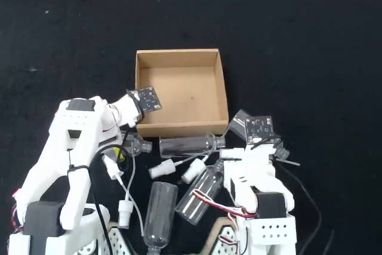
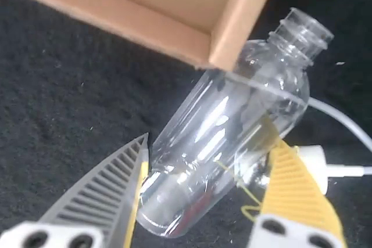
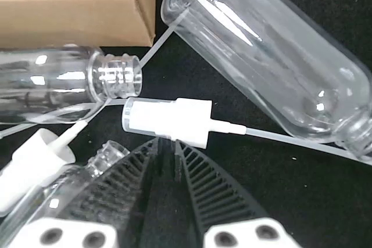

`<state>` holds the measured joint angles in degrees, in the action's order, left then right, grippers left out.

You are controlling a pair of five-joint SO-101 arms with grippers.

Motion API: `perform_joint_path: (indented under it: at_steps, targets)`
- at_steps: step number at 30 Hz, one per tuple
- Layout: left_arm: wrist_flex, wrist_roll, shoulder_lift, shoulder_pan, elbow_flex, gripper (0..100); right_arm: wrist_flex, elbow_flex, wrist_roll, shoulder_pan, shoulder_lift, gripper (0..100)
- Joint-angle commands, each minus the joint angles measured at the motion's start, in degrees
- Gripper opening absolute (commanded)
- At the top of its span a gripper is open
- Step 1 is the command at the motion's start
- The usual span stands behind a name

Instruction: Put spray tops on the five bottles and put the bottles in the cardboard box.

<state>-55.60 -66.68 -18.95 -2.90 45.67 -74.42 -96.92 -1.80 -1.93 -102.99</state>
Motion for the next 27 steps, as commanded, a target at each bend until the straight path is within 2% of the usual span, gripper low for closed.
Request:
perform_joint_path:
  at_steps: [1,9,14,17,27]
  targets:
    - [0.0,-0.1,-0.1,1.5,-0.5,34,-0.4,0.5,-0.4,-0.4,-5.6,1.1]
    - [-0.1,0.0,-0.2,0.8,0.0,33,-0.4,0.5,-0.4,-0.4,-5.6,1.1]
    - [-0.1,0.1,-0.2,1.5,-0.1,17,-0.4,0.5,-0.4,-0.4,-5.6,1.1]
    - [-0.5,0.1,-0.2,1.5,-0.3,12,-0.4,0.5,-0.4,-0.4,-5.6,1.1]
    - [-17.9,-0.5,-0.2,1.3,-10.7,12,-0.4,0.5,-0.4,-0.4,-5.6,1.1]
